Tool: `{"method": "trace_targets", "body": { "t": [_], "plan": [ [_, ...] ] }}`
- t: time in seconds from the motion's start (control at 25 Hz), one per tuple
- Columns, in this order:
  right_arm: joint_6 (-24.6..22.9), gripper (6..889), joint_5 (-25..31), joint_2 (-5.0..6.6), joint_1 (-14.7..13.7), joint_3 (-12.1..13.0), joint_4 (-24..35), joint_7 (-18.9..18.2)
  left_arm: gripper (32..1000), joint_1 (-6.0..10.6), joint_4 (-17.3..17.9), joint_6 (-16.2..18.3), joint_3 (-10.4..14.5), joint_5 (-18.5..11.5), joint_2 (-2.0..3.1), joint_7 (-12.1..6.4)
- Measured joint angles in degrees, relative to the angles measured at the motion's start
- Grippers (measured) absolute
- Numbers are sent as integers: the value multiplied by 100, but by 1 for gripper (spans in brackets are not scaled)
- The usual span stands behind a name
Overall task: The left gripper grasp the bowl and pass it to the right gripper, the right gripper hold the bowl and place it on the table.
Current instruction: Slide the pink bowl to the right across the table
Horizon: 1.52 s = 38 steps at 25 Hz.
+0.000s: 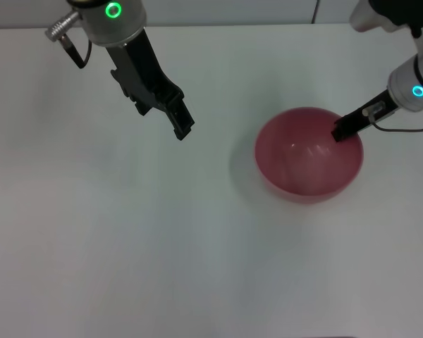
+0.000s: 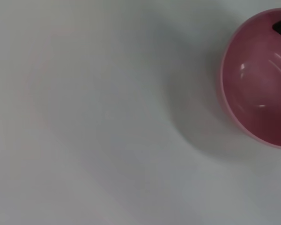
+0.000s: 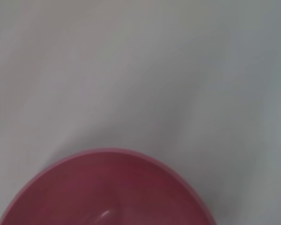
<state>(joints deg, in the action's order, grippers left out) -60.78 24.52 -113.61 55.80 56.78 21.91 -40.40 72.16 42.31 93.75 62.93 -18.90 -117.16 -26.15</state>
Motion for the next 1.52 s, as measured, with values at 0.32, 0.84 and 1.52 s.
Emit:
{"method": "trace_targets", "body": {
  "t": [0.32, 0.84, 1.52],
  "plan": [
    [71, 29, -1, -3, -17, 0, -3, -3, 861, -1, -3, -6, 0, 0, 0, -10],
    [135, 29, -80, -54, -26, 0, -10, -3, 861, 0, -4, -5, 0, 0, 0, -39],
    [166, 32, -139, -65, -11, 0, -91, 12, 861, 0, -4, -13, 0, 0, 0, -53]
  ]
}}
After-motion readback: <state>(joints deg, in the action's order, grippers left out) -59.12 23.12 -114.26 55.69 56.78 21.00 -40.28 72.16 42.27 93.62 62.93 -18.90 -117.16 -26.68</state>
